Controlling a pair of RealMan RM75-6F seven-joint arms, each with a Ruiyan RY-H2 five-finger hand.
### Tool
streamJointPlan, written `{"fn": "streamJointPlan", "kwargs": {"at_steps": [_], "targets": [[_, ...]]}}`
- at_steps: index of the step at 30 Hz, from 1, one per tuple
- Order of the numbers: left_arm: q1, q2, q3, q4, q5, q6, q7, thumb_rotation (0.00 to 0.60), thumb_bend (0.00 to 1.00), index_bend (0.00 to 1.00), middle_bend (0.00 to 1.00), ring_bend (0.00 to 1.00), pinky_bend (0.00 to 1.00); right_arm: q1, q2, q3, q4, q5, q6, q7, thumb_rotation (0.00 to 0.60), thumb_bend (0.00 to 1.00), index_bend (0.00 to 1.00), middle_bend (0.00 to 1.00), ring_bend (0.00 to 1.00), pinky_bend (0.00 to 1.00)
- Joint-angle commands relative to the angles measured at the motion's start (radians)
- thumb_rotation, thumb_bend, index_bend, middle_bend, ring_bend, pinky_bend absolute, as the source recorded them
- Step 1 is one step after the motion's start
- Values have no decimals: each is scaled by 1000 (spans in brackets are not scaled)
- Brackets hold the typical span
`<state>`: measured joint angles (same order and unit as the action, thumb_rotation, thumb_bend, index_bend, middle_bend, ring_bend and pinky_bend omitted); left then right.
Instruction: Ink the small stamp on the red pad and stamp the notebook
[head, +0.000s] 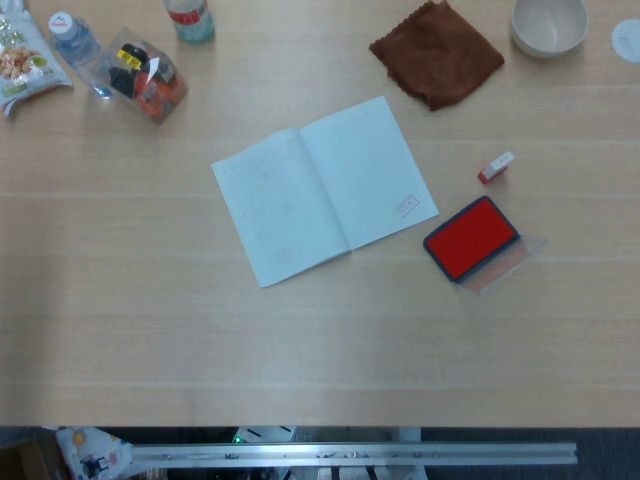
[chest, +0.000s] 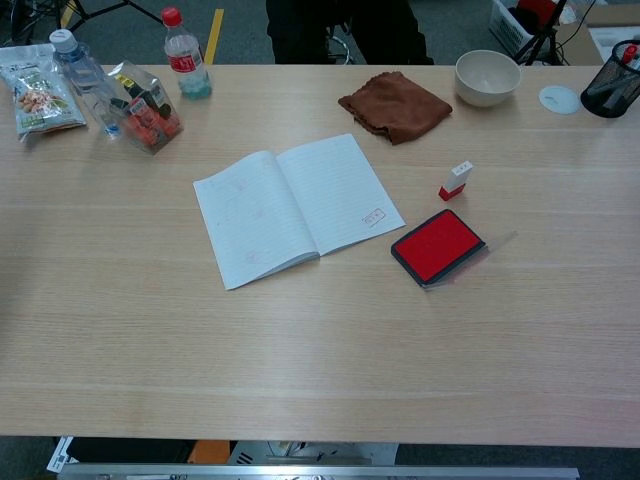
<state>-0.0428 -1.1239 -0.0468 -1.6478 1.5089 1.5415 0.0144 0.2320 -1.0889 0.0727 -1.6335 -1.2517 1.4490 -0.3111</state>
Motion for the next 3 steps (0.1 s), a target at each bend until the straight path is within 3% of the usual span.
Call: {"fn": "streamJointPlan", "kwargs": {"at_steps": [1,3], "targets": [[-1,-1,0,0,0,-1,1,600,301,114,60,55,43,-3,2,2,0,0,-2,1,600,321,422,413,211,198],[-2,-1,0,-1,1,-2,3,600,301,114,59,55,43,-6,3,5,0,3,-9,0,600,321,422,413,212,198]]}}
